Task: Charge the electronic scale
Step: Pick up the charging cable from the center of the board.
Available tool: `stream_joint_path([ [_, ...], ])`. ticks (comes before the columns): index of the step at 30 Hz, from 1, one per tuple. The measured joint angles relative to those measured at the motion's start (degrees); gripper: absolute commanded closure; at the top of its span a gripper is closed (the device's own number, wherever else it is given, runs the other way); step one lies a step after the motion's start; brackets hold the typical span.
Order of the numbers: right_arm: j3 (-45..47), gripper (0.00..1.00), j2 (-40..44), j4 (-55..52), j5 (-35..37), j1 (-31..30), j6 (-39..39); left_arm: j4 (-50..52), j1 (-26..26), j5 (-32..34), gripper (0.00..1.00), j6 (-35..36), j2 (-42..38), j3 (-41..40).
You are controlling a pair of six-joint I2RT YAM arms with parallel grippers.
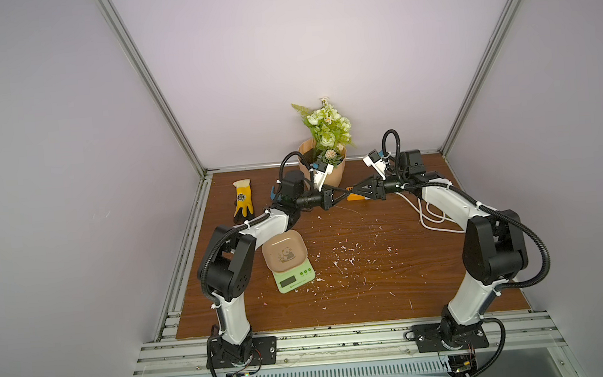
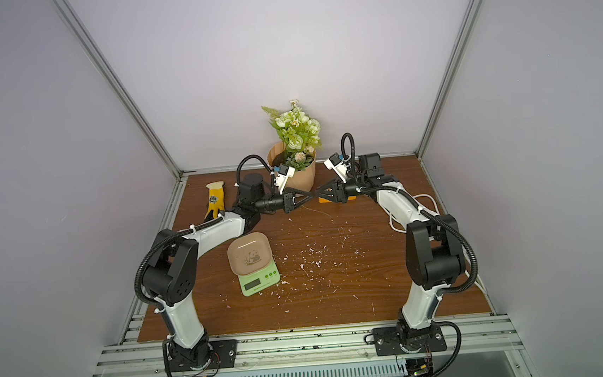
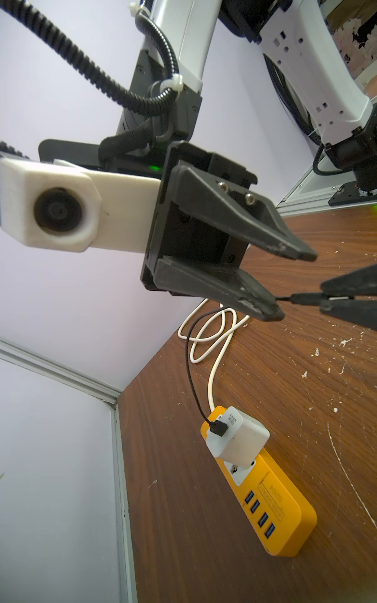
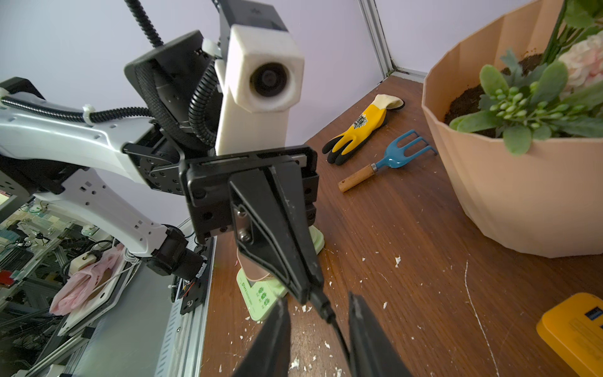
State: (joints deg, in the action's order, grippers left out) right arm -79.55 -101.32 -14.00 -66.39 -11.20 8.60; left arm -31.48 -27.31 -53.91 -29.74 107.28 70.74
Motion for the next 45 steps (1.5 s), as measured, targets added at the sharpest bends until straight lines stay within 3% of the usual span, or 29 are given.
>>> stream_joint_path([
  [8,-0.3,0.7,-0.5,-0.9,0.0,-0.1,0.8,0.0,0.0,-0.2,0.95,0.0,0.0,0.6],
  [15,-1.0,0.87,-0.6,-1.6,0.0,-0.1,1.7,0.0,0.0,-0.5,0.95,0.0,0.0,0.7],
  [26,-1.2,0.81,-0.9,-3.1,-0.7,-0.3,3.2,-0.1,0.0,-0.9,0.95,0.0,0.0,0.7],
  [34,-2.1,0.91,-1.3,-4.5,-1.5,-0.3,4.5,-0.1,0.0,-1.2,0.93,0.0,0.0,0.8],
  [36,-2.4,0.94,-1.3,-4.9,-1.7,-0.3,4.9,-0.2,0.0,-1.2,0.86,0.0,0.0,0.8],
  [41,-2.4,1.0,-1.3,-5.8,-1.9,-0.5,5.7,0.1,0.0,-0.4,0.54,0.3,0.0,1.0],
  [45,-2.4,1.0,-1.3,-6.1,-1.7,-0.6,6.0,1.4,0.0,1.6,0.41,1.4,-0.7,1.0],
])
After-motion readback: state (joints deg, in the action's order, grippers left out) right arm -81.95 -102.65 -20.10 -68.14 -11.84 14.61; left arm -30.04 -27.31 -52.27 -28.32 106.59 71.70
